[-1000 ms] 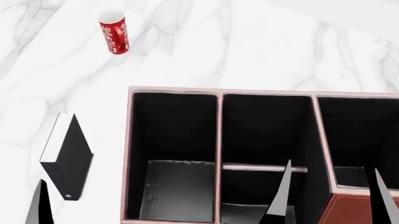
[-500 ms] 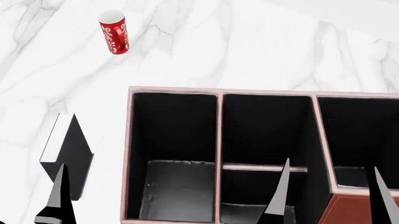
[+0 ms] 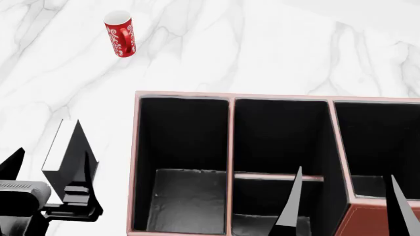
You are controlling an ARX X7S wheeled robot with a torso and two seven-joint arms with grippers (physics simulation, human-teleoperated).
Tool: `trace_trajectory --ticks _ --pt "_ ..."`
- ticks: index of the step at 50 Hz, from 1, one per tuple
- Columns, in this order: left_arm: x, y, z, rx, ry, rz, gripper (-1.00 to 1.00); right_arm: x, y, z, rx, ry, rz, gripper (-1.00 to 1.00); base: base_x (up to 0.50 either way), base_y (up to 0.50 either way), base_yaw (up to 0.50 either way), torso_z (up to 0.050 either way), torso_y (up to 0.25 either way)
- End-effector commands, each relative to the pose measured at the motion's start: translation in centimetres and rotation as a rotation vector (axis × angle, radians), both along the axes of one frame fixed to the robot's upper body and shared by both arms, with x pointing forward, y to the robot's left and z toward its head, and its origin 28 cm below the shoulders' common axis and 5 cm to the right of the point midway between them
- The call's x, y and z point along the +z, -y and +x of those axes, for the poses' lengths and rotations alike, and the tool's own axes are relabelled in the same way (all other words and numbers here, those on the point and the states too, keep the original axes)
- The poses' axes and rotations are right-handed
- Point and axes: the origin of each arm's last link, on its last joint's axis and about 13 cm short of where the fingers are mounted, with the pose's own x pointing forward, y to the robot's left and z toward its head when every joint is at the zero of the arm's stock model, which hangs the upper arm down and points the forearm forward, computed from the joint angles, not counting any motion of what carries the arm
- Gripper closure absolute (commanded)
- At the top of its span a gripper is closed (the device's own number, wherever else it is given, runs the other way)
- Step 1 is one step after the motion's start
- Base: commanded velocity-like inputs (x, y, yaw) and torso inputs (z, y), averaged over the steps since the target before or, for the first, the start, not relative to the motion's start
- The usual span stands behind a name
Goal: Pick up the book and place it in the left compartment of the caddy.
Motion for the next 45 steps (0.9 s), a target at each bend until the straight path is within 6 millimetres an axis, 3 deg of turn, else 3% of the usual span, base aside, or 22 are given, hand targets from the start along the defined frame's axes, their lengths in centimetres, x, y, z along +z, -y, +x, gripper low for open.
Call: trace_trajectory --ticks 1,21,45 --pt "-0.5 -0.2 1.9 0.038 -0.053 0.070 -1.00 0.0 0.0 0.0 0.001 0.001 0.000 -1.00 0.00 0.00 0.00 0.000 0.000" --pt "-0.4 -0.8 3.0 0.103 -0.185 0.120 -1.00 0.1 0.1 0.2 -0.034 -0.005 0.008 -1.00 0.00 0.00 0.00 0.000 0.000" --pt "-0.8 -0.9 3.5 0.099 -0.213 0.132 -1.00 0.2 0.1 0.3 -0.049 -0.033 0.007 -1.00 0.00 0.00 0.00 0.000 0.000"
